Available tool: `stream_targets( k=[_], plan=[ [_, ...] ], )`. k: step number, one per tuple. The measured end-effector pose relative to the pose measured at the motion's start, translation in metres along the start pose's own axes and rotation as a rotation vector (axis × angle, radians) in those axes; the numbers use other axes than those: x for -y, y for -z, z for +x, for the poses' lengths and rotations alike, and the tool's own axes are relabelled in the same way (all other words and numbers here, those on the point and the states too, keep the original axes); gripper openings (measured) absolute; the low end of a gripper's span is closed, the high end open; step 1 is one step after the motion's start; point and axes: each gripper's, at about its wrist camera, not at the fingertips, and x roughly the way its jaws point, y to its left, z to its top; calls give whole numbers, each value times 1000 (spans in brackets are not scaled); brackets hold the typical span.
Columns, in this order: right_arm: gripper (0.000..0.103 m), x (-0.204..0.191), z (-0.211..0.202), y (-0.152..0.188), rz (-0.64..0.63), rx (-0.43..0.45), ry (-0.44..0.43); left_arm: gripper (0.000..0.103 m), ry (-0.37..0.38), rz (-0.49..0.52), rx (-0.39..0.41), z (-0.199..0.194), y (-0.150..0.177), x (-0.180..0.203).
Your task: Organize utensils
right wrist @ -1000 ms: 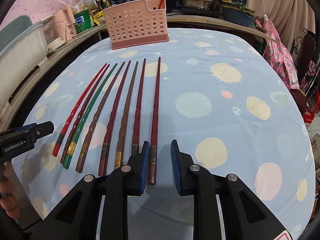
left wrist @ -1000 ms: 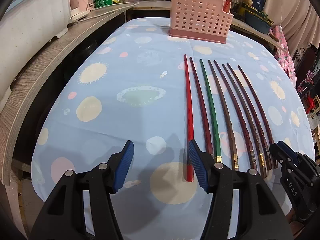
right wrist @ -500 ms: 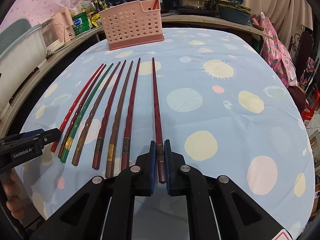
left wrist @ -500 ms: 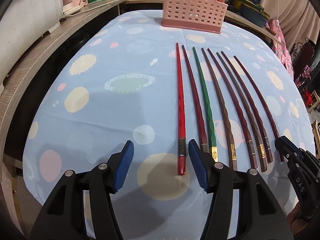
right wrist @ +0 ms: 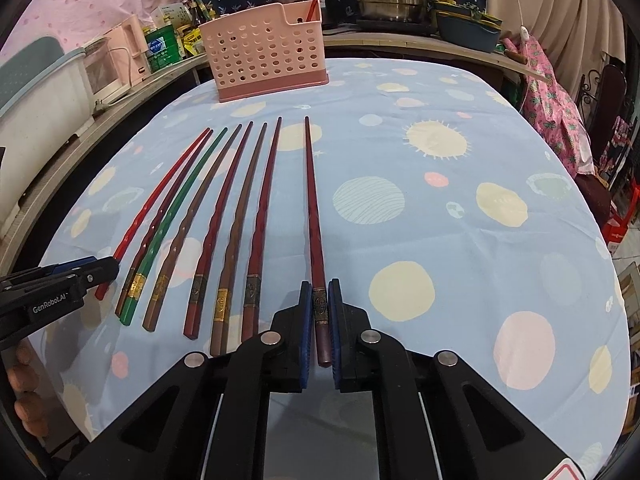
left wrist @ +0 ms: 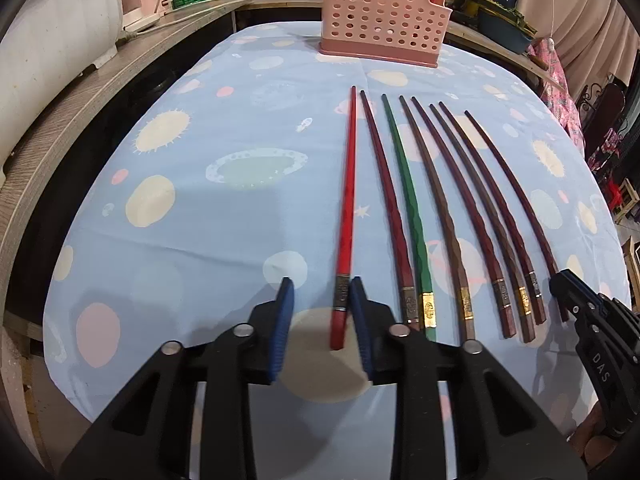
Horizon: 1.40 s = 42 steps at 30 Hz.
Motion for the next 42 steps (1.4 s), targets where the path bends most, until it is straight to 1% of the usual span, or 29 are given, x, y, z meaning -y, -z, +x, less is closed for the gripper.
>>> stream_targets(
  k=[2,4,14,20,27,29,36,38,40,41,42],
  plan=[
    [7,0,0,0,-1,-3,-2,13,6,0,-5,1,-1,0],
    [7,0,0,-1,-2,-5,-2,10,10,-2,-11,1,-1,0],
    [7,1,-1,-2,11,-13,-10,7,10,-7,-36,0,-4,-2],
    [7,0,-14,-10,16,16,-17,7,-3,-8,-17,-9,-9,-5],
    [6,7,-41,-41,41,98,-31,7,6,-49,45,-36,-29,-16],
    [4,8,-49,-52,41,125,-28,7,7,-66,61,-44,-38,-21],
    [2,12,-67,-90,38,205,-18,7,13,-100,144,-72,-72,-34],
    [2,15,-67,-94,41,208,-22,7,13,-103,170,-78,-79,-36],
    [3,18,-63,-90,43,195,-20,7,8,-102,180,-80,-81,-37],
    [8,19,-58,-86,42,178,-16,7,10,-102,178,-80,-80,-37],
    [18,21,-53,-81,41,159,-14,7,12,-102,173,-79,-79,-37]
  ],
)
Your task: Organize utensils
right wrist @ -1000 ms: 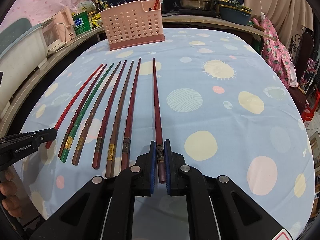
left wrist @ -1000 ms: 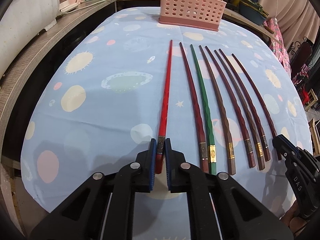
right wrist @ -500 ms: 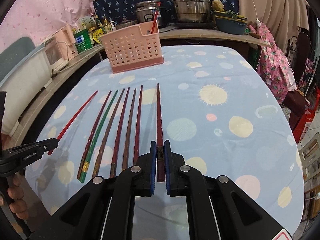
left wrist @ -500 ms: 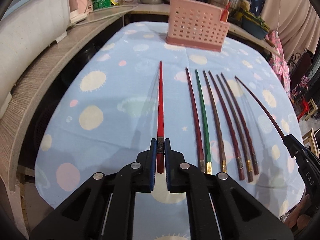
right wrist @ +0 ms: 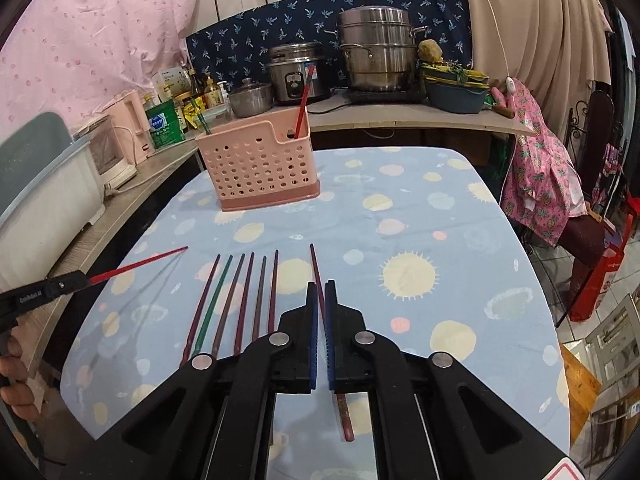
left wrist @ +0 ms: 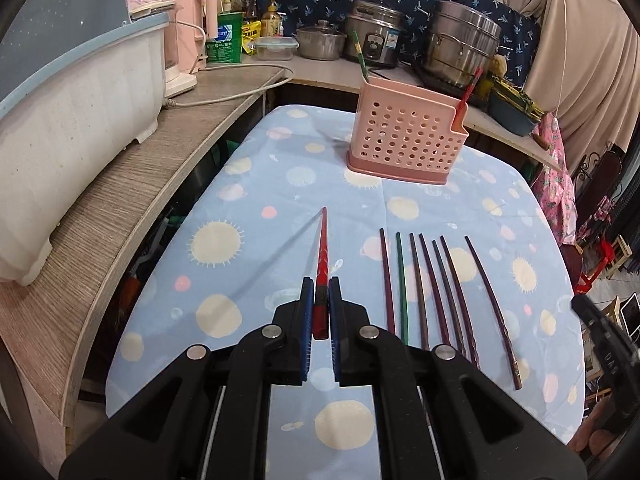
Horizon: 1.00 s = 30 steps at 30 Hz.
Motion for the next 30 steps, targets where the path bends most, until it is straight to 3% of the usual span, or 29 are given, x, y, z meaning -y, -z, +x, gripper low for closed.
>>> stream_targets(
  k=[2,8,15,17,22,30],
  plan=[
    [32,5,9,17,3,-37,10,7,4,-1,-19,4,6,-1],
    [33,14,35,57,9,-152,14,7,9,8,-68,14,22,0],
    [16,11,46,75,-38,-176,42,7,12,24,-83,15,29,7],
    [9,11,47,74,-42,-183,38,7,15,25,-85,14,30,8],
    [7,8,39,64,-41,-175,23,7,18,25,-73,8,25,9],
    [7,-4,-5,3,-34,-31,-29,7,24,14,16,-17,-11,8]
  ],
)
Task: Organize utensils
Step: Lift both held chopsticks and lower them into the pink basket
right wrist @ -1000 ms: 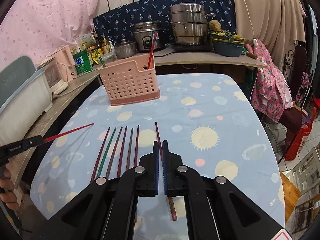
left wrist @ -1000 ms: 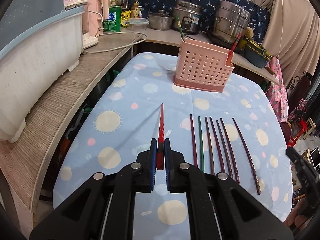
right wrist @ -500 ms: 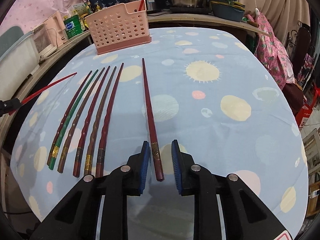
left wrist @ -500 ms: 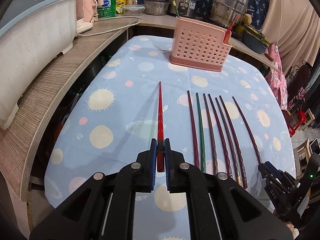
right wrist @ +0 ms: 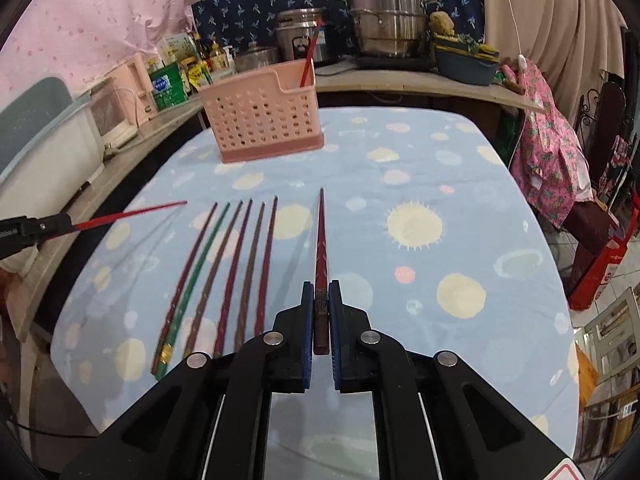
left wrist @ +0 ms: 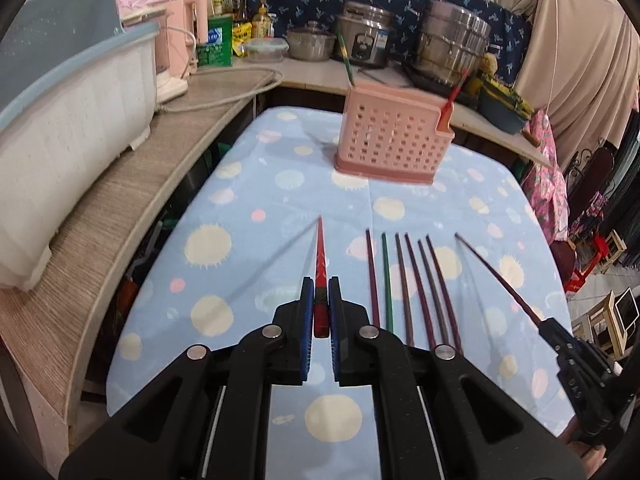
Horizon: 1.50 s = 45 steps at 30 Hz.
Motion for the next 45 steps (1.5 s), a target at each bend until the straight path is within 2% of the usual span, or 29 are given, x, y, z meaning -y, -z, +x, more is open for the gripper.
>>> stream_targets(
  k=[8,16,22,31,37,45],
  plan=[
    [7,-8,-24,-75,18,134,-43,7,9,-17,101,-18,-53,5],
    [7,-8,-20,-136,56,215,-88,7,31,-26,175,-19,-114,17],
    [7,-7,-25,-186,91,298,-137,7,75,-36,237,-25,-162,30],
    [7,-13,-19,-277,135,454,-189,7,123,-72,417,-42,-244,51],
    [7,-15,18,-309,152,444,-196,7,124,-79,472,-19,-275,65],
    [7,-15,81,-297,166,338,-203,7,107,-82,408,48,-276,69]
  ],
)
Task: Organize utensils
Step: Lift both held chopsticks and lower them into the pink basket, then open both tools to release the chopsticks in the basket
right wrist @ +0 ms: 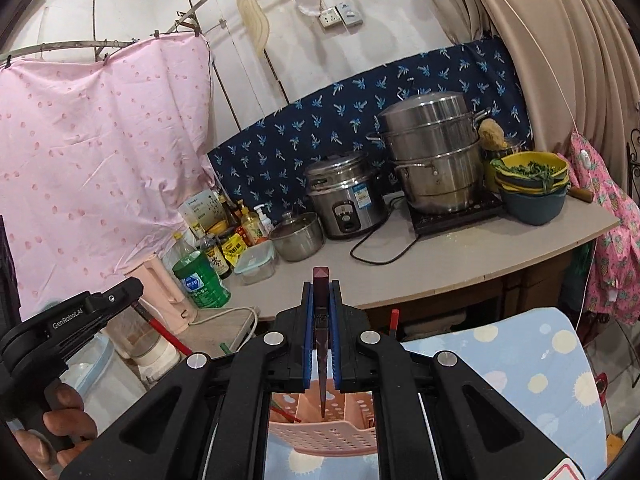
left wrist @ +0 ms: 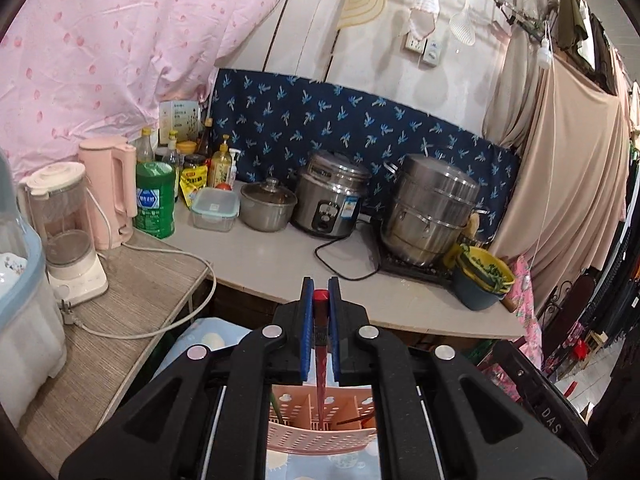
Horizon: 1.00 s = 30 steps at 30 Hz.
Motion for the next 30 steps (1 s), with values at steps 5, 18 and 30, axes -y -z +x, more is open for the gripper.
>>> stream_targets(
  k=[5,18,30],
  plan=[
    [7,6,24,24,-7,-66,11,7,-5,-18,-49,25,21,-8],
    [28,12,20,40,1,-68,24,29,-46,-31,-105,35,44,-24],
    [40,-2,-33,54,-21,-50,8,39,-87,23,-128,-12,67,-26]
  ],
)
